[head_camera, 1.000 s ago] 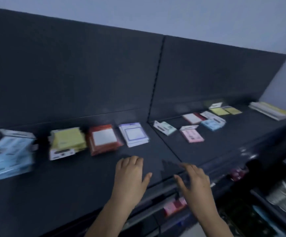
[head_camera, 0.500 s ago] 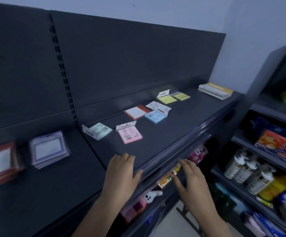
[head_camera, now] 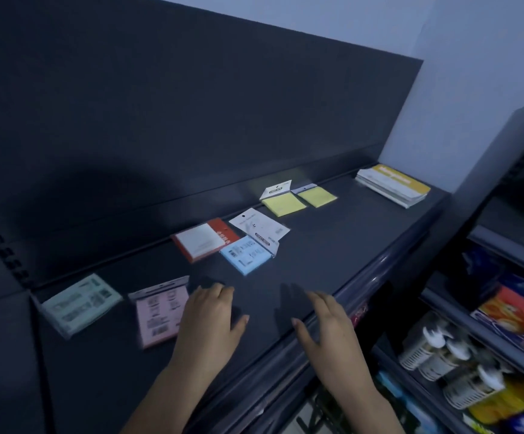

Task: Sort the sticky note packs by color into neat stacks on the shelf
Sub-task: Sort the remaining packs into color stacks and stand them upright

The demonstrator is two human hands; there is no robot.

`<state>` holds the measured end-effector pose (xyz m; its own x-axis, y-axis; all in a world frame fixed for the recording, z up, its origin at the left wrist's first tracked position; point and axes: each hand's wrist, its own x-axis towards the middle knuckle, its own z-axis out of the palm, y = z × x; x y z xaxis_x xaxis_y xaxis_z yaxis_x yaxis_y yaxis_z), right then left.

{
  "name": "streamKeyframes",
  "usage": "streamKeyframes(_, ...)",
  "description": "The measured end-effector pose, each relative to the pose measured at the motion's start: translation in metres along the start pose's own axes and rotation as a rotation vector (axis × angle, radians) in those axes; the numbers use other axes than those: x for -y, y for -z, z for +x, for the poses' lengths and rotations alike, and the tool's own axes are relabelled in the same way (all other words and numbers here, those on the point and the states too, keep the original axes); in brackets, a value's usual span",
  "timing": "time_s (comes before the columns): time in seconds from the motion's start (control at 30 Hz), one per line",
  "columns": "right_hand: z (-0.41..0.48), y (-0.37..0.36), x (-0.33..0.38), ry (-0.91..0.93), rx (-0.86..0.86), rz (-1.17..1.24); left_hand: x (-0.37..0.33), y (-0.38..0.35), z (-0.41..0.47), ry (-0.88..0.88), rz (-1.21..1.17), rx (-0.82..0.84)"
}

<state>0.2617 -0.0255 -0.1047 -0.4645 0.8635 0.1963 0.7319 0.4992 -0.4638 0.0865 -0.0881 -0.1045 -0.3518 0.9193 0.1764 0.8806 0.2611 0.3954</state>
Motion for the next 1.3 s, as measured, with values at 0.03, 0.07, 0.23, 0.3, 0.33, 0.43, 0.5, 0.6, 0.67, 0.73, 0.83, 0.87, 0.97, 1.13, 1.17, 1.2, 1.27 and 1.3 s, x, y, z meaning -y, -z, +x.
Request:
streamKeyframes(0.03, 0.006, -0.001, -0.005, -0.004, 0.006, 0.007, -0.003, -0.002, 0.008, 0.004, 0.006, 0.008)
streamKeyframes(0.07, 0.012, -0.002, -0.010, -0.008, 0.013, 0.012, -0.005, -0.005, 0.014, 0.008, 0.011, 0.018)
streamKeyframes(0.23, 0.051, -0.006, -0.036, -0.011, 0.041, 0.028, -0.018, -0.022, 0.045, 0.022, -0.002, 0.033)
streamKeyframes(0.3, 0.072, -0.007, -0.047, 0.002, 0.060, 0.037, -0.028, -0.028, 0.062, 0.025, -0.011, 0.027)
streamKeyframes(0.33, 0.084, -0.008, -0.053, 0.010, 0.072, 0.040, -0.033, -0.032, 0.070, 0.026, -0.006, 0.019)
streamKeyframes(0.43, 0.122, -0.011, -0.073, 0.035, 0.118, 0.055, -0.043, -0.046, 0.096, 0.076, 0.018, -0.012)
streamKeyframes(0.5, 0.147, -0.012, -0.083, 0.056, 0.166, 0.065, -0.042, -0.054, 0.111, 0.112, 0.007, -0.044)
streamKeyframes(0.6, 0.189, -0.012, -0.095, 0.090, 0.269, 0.071, -0.034, -0.059, 0.136, 0.214, 0.005, -0.105)
streamKeyframes(0.67, 0.214, -0.014, -0.093, 0.136, 0.331, 0.050, -0.027, -0.054, 0.150, 0.360, 0.047, -0.163)
streamKeyframes(0.73, 0.231, -0.018, -0.087, 0.202, 0.356, -0.006, -0.015, -0.046, 0.159, 0.475, 0.139, -0.197)
streamKeyframes(0.83, 0.249, -0.026, -0.074, 0.286, 0.373, -0.100, 0.003, -0.034, 0.164, 0.606, 0.272, -0.047)
streamKeyframes(0.87, 0.253, -0.030, -0.071, 0.302, 0.383, -0.123, 0.009, -0.030, 0.164, 0.632, 0.284, 0.018)
streamKeyframes(0.97, 0.259, -0.040, -0.061, 0.324, 0.442, -0.166, 0.018, -0.027, 0.162, 0.651, 0.239, 0.161)
streamKeyframes(1.13, 0.258, -0.053, -0.048, 0.324, 0.418, -0.184, 0.029, -0.027, 0.158, 0.623, 0.161, 0.211)
streamKeyframes(1.17, 0.258, -0.054, -0.046, 0.321, 0.424, -0.194, 0.032, -0.026, 0.157, 0.624, 0.161, 0.216)
streamKeyframes(1.2, 0.258, -0.055, -0.044, 0.318, 0.438, -0.208, 0.035, -0.025, 0.157, 0.624, 0.160, 0.222)
streamKeyframes(1.27, 0.258, -0.056, -0.042, 0.308, 0.463, -0.229, 0.039, -0.021, 0.157, 0.624, 0.158, 0.244)
streamKeyframes(1.3, 0.259, -0.055, -0.041, 0.305, 0.467, -0.231, 0.039, -0.020, 0.157, 0.623, 0.165, 0.254)
